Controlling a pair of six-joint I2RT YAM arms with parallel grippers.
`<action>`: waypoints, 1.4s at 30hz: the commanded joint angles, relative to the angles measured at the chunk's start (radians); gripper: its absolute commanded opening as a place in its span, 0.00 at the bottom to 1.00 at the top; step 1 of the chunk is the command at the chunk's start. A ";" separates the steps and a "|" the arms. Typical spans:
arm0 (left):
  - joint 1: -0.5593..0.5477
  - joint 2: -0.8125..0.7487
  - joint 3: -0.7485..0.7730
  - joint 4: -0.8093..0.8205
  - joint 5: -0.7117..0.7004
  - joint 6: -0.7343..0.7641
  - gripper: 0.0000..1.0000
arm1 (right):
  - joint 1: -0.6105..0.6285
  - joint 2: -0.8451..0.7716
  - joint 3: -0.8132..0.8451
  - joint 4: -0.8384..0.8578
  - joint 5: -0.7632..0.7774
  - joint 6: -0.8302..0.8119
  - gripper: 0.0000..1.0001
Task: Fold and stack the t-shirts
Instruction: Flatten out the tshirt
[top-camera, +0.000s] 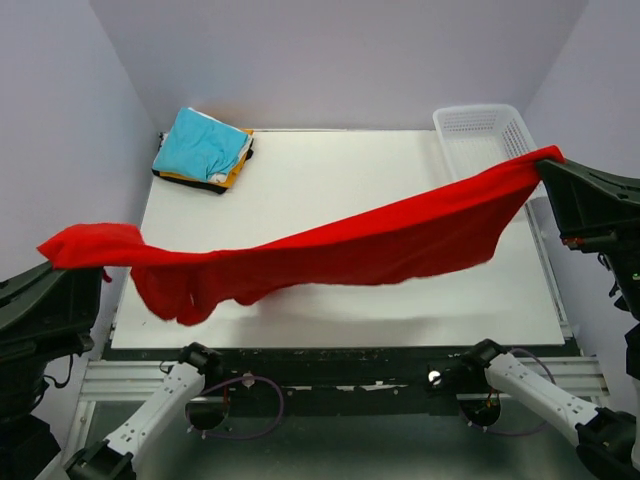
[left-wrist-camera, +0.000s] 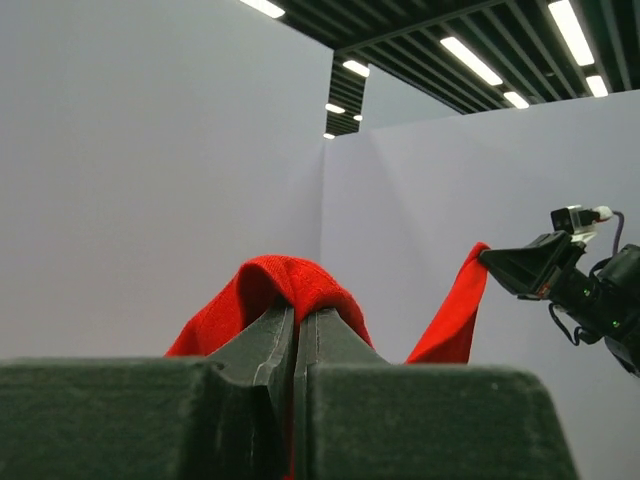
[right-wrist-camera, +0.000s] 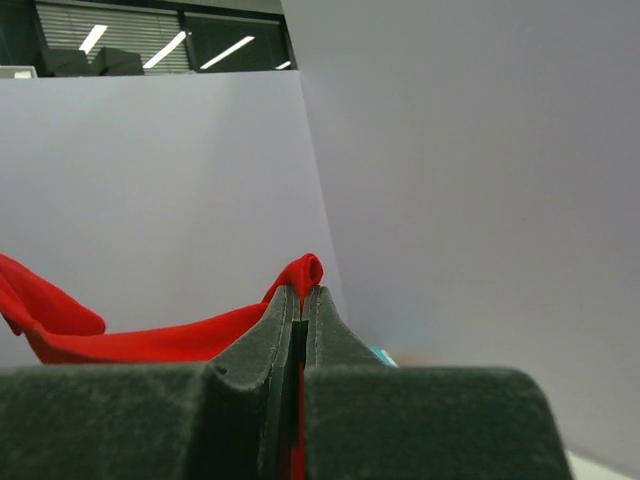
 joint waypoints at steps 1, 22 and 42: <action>0.014 0.101 0.118 -0.048 0.088 0.035 0.00 | 0.002 0.022 0.060 -0.044 0.048 -0.009 0.01; 0.084 1.157 -0.110 0.209 -0.359 0.394 0.00 | -0.098 0.808 -0.338 0.302 0.905 -0.080 0.09; 0.086 1.037 -0.367 0.045 0.014 -0.066 0.99 | -0.147 0.894 -0.479 0.223 0.199 0.190 1.00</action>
